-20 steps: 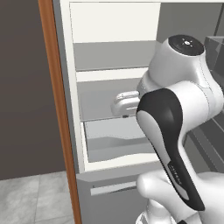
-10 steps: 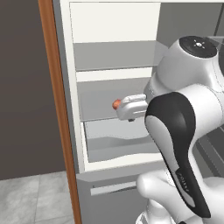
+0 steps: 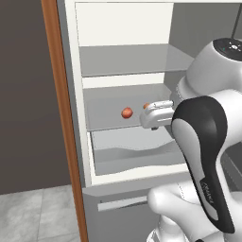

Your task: Place the ketchup and condiment bottle from the counter to the top shelf of the fridge. If the existing items in the fridge are on the top shelf, move them to other shelves.

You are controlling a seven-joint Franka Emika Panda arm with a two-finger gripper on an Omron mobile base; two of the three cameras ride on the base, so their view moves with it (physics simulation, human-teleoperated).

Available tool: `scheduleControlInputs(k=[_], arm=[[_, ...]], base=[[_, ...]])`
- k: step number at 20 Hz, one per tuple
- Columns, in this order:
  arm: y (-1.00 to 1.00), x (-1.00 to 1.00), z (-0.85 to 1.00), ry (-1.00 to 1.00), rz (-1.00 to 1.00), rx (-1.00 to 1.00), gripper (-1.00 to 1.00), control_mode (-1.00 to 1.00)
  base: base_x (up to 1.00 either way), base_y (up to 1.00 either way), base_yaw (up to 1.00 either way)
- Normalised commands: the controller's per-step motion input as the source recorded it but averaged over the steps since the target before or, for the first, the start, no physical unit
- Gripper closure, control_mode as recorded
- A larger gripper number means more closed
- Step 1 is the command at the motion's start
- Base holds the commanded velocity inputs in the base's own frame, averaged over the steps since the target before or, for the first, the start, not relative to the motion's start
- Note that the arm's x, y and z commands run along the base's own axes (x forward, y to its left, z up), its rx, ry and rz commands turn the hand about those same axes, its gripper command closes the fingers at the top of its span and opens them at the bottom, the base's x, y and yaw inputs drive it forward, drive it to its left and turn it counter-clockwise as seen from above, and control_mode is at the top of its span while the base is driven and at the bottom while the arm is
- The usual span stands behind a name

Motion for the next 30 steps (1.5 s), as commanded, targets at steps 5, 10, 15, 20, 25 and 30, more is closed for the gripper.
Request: scheduleControlInputs(k=[5,10,15,20,25,30], arm=[[0.0,-0.03,0.0,0.0,0.0,0.0,-1.0,1.0],[0.0,0.0,0.0,0.0,0.0,0.0,-1.0,1.0],[0.0,0.0,0.0,0.0,0.0,0.0,-1.0,1.0],[0.0,0.0,0.0,0.0,0.0,0.0,-1.0,1.0],[0.0,0.0,0.0,0.0,0.0,0.0,-1.0,1.0],[0.0,0.0,0.0,0.0,0.0,0.0,-1.0,1.0]], base=[[-0.08,0.0,0.0],[-0.37,0.0,0.0],[-0.59,0.0,0.0],[-0.74,0.0,0.0],[-0.79,0.0,0.0],[-0.8,0.0,0.0]])
